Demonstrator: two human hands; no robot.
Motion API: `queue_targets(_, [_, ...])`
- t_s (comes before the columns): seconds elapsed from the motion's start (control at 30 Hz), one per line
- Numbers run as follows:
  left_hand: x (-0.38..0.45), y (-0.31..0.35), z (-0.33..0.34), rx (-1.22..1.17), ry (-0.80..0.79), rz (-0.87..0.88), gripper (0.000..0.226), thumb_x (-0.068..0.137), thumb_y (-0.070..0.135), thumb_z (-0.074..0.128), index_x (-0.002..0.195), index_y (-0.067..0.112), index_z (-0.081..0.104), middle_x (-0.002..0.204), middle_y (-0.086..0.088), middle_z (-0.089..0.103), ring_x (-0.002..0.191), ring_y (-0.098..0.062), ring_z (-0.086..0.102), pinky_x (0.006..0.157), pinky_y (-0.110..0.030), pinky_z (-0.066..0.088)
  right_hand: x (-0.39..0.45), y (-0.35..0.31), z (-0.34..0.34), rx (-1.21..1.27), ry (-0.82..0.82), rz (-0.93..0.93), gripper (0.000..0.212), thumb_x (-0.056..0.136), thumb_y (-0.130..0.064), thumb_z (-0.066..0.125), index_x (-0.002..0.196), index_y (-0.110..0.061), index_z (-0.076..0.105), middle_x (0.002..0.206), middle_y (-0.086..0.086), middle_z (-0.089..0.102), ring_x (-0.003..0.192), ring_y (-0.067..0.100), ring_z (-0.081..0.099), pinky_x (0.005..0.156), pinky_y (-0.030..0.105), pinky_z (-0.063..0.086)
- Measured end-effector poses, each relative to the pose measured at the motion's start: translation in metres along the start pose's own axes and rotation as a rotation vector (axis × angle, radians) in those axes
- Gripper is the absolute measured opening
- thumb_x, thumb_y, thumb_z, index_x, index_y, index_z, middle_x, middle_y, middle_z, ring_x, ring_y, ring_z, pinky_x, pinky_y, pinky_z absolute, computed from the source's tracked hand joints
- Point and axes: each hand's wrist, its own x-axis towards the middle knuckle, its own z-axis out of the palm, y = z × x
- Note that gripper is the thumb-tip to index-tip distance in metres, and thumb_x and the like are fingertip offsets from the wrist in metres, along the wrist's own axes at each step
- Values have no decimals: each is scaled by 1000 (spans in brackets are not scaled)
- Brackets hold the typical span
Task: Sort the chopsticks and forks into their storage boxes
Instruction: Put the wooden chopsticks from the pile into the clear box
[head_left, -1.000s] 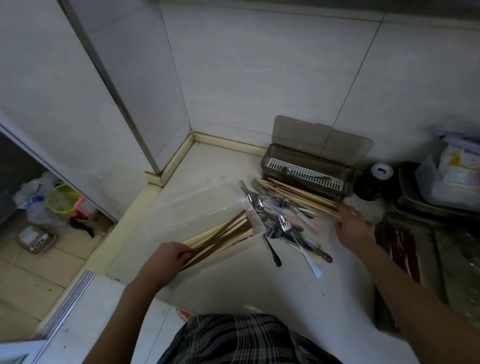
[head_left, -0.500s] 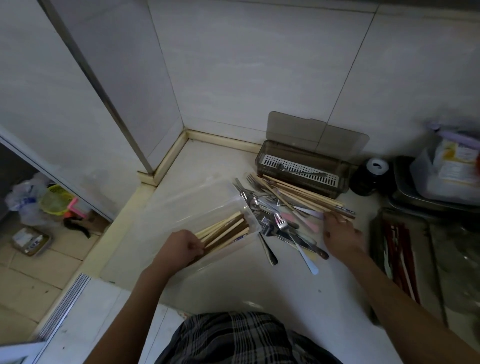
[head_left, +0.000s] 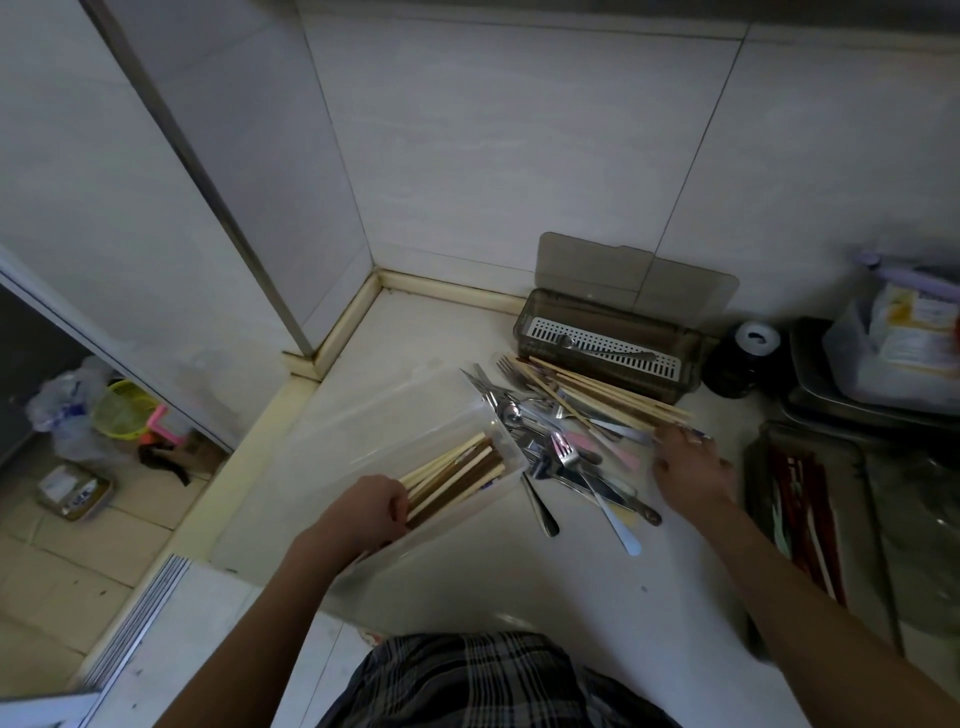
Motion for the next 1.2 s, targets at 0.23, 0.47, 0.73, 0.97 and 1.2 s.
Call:
queue_targets(0.23, [-7, -7, 13, -117, 91, 11, 26, 74, 14, 69, 64, 21, 46, 72, 0, 53, 71, -17, 47, 61, -25, 35, 2, 3, -2, -51, 33, 15, 29, 96, -28, 43, 121, -14, 46, 124, 11, 50, 116, 30, 45, 91, 43, 40])
queue_targets(0.47, [-8, -8, 15, -180, 103, 9, 26, 74, 12, 69, 64, 21, 47, 71, 0, 52, 70, -16, 46, 62, -25, 35, 1, 9, 3, 6, -88, 46, 28, 94, -37, 48, 107, -14, 53, 118, 10, 53, 115, 28, 45, 93, 44, 42])
queue_targets(0.73, [-9, -9, 15, -189, 107, 22, 28, 76, 14, 70, 64, 23, 46, 69, 2, 51, 66, -12, 44, 59, -21, 33, -13, 5, -1, 157, -57, 4, 18, 99, -26, 33, 102, -13, 45, 97, 16, 62, 91, 34, 58, 77, 40, 46])
queue_targets(0.97, [-12, -4, 14, -201, 208, 36, 28, 82, 27, 68, 62, 25, 48, 62, 6, 51, 62, -12, 48, 57, -23, 35, -29, 11, -13, 46, 316, -29, 14, 92, -8, 42, 102, -6, 52, 89, 18, 62, 82, 37, 60, 74, 43, 45])
queue_targets(1.2, [-20, 44, 0, 6, 642, 254, 13, 90, 28, 52, 92, 18, 59, 83, 4, 58, 75, -15, 54, 63, -26, 44, -41, -26, -28, 117, 356, -278, 15, 80, 6, 58, 87, -6, 54, 74, 15, 60, 69, 35, 57, 61, 35, 42])
